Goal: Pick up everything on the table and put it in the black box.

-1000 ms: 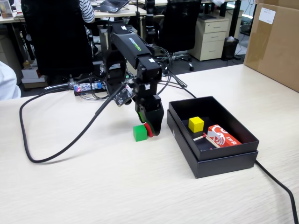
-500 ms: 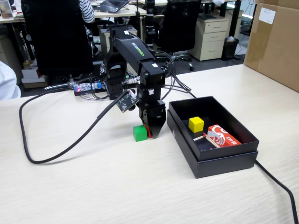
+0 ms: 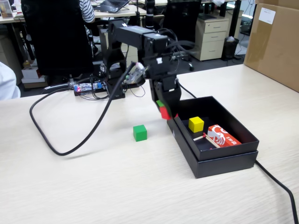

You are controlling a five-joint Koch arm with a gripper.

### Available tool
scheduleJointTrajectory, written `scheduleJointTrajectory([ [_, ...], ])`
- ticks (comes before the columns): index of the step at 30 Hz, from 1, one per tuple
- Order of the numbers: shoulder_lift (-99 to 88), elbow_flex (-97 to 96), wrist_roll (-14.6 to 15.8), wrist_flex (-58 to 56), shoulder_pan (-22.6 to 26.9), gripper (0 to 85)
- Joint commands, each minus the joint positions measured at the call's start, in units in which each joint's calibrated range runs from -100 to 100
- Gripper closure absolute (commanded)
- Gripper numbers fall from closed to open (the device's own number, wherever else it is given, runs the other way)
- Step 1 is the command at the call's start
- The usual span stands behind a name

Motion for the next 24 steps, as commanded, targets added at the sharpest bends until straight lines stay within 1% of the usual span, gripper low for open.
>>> scheduleJointTrajectory([
  [1,-6.45,6.52,0.54,0.32,1.66,84.7],
  [4,-1.41,13.23,1.66,0.24,6.50,84.6],
  [8,6.63,17.58,2.39,0.15,8.30,84.6],
  [12,17.18,18.67,3.08,-1.15,8.50,84.6],
  [23,20.74,15.05,3.17,-1.23,7.52,84.6],
  [24,20.74,14.59,3.22,-1.23,7.52,83.3],
])
